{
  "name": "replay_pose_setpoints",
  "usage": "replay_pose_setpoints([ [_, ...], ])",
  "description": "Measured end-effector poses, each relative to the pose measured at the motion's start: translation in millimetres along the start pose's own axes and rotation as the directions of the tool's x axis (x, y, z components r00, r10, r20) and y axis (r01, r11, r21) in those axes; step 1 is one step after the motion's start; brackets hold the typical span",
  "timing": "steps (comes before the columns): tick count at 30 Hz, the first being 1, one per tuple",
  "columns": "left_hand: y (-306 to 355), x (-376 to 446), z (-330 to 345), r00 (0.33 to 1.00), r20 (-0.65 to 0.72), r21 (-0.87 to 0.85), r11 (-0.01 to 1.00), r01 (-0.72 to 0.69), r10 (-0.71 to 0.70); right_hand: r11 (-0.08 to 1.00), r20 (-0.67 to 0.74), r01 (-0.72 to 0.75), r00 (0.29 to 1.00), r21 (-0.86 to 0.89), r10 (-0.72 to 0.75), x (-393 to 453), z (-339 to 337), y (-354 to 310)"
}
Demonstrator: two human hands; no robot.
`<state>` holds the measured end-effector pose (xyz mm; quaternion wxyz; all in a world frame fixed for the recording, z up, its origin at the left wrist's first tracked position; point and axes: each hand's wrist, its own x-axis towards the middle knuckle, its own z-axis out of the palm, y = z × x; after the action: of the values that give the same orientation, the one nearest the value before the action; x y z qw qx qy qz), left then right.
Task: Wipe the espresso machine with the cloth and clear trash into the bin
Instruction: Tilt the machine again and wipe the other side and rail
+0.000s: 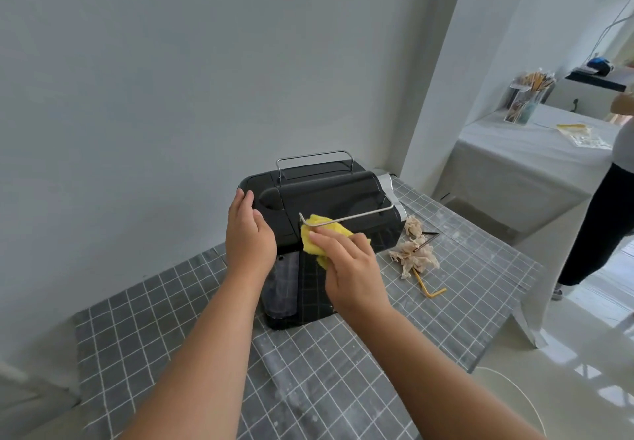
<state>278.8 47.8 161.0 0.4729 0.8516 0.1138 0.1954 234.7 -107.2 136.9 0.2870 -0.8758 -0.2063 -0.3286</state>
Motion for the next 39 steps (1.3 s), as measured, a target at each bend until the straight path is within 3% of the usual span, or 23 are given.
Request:
replay_pose_setpoints([
  [5,0,0,1,1.000,-0.016,0.015,1.000,0.004,-0.003,0.999,0.082,-0.024,0.996,0.048,0.020,3,19,-20],
  [11,-1,2,1,1.000,-0.003,0.000,1.000,0.008,-0.008,0.976,0.375,0.147,0.906,0.158,-0.197,-22,-10,15],
  [13,-2,2,0,1.000,0.012,0.004,1.000,0.009,-0.009,0.980,0.249,0.092,0.959,0.175,-0.135,-37,-19,24],
  [16,-1,1,0,1.000,0.012,0.011,1.000,0.012,-0.012,0.977,-0.098,0.011,0.995,0.213,0.010,-38,-32,17],
  [18,0,0,0,1.000,0.008,0.003,1.000,0.024,-0.024,0.984,-0.172,0.088,0.983,0.155,-0.061,-27,-27,5],
  [22,1,-1,-3,1.000,0.002,0.036,0.999,0.009,-0.009,0.950,0.035,0.311,0.950,0.018,-0.311,-22,14,9],
  [27,0,2,-4,0.999,0.037,0.067,0.998,-0.001,-0.002,0.948,0.268,0.316,0.911,0.036,-0.314,-54,35,49],
  [30,-1,3,-4,0.999,0.043,0.067,0.998,0.001,-0.004,0.996,0.528,0.083,0.848,-0.035,-0.052,-82,29,74],
  [32,-1,4,-5,0.999,0.054,0.083,0.996,-0.010,0.006,0.982,0.576,-0.163,0.796,-0.095,0.187,-95,15,81],
  [35,0,7,-7,0.997,0.077,0.106,0.994,-0.022,0.014,0.852,0.475,-0.522,0.742,-0.036,0.474,-96,-18,73],
  [37,1,8,-9,0.996,0.091,0.107,0.994,-0.020,0.010,0.674,0.373,-0.720,0.679,0.168,0.632,-83,-41,63],
  [39,5,6,-10,0.995,0.094,0.090,0.996,-0.024,0.015,0.515,0.296,-0.760,0.636,0.395,0.713,-59,-65,56],
])
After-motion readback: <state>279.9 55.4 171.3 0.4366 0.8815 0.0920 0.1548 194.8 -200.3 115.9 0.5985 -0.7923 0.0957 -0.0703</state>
